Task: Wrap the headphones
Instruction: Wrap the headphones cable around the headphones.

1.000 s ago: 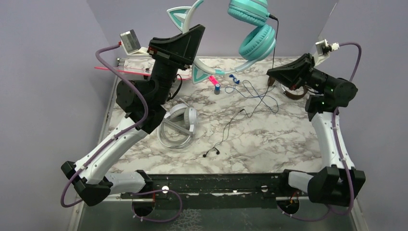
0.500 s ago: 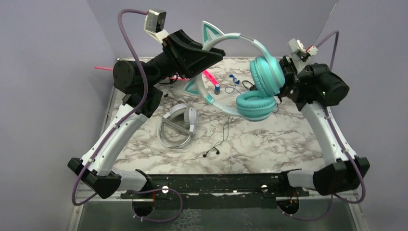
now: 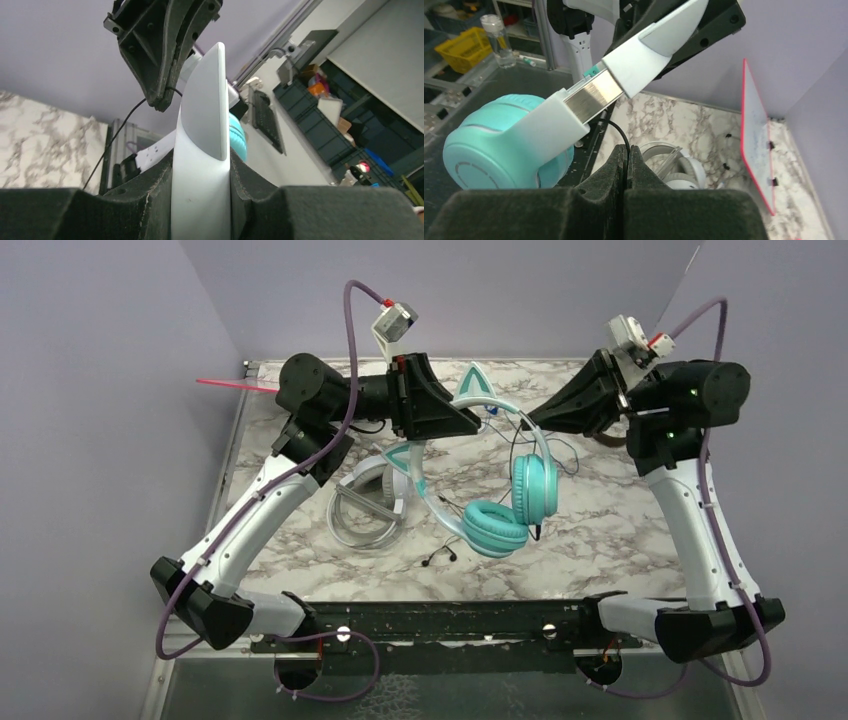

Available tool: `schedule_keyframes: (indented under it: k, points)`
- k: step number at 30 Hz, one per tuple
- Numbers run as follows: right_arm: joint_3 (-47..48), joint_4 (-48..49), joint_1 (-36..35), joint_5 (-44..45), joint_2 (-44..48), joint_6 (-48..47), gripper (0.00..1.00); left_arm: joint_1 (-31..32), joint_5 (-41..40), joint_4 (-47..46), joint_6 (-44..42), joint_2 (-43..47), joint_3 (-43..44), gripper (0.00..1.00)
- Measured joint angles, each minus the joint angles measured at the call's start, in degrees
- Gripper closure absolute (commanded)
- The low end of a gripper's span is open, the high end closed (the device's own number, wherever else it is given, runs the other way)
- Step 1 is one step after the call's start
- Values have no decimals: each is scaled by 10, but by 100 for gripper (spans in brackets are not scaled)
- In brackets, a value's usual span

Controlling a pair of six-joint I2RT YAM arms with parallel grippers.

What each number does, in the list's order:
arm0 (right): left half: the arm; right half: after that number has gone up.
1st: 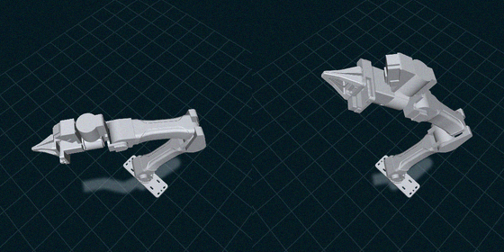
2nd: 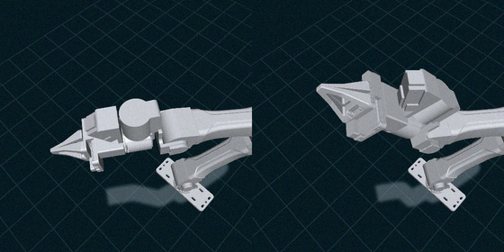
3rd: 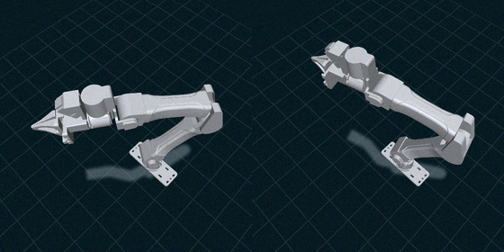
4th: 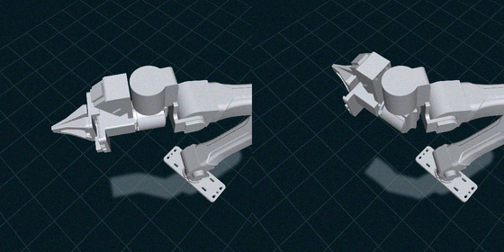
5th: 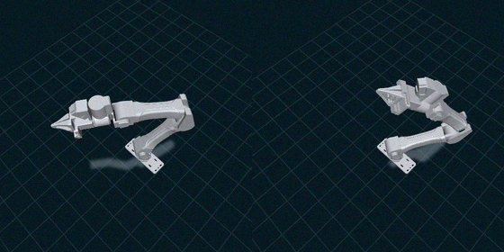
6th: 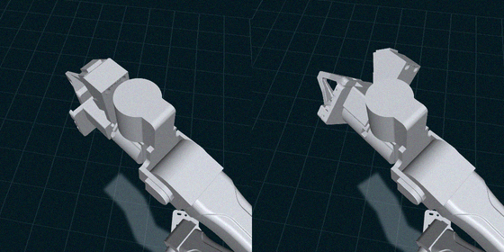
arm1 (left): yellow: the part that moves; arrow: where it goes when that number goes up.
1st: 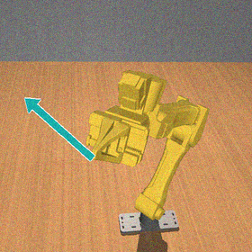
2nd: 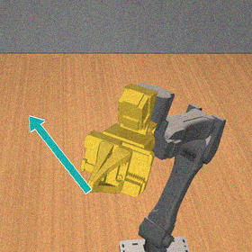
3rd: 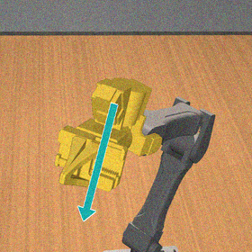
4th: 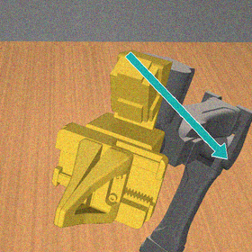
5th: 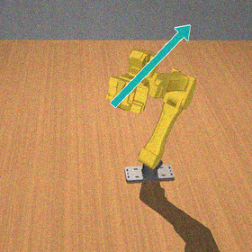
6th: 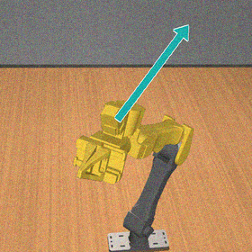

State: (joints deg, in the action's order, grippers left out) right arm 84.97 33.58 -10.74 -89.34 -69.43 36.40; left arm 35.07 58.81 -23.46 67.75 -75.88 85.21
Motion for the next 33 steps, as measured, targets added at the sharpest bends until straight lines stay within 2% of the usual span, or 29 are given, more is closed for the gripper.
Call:
schedule_keyframes:
  k: [8, 10, 15, 20, 25, 33]
  points:
    - [2, -108, -5, -1, -7, -22, 99, 15, -15, 231, -197, -5, 60, 100]
    - [23, -188, -5, 2, -8, -62, 100, 19, -26, 288, -252, -5, 73, 100]
    - [130, -476, -3, 60, -38, -229, 100, 21, -79, 427, -380, -3, 131, 100]
    - [152, -611, -5, 106, -39, -307, 99, 21, -136, 536, -478, -6, 156, 100]
    - [153, -691, -9, 154, -44, -359, 99, 22, -180, 604, -540, -15, 165, 100]
    - [180, -788, -54, 258, -71, -408, 100, 28, -283, 649, -583, -13, 172, 100]
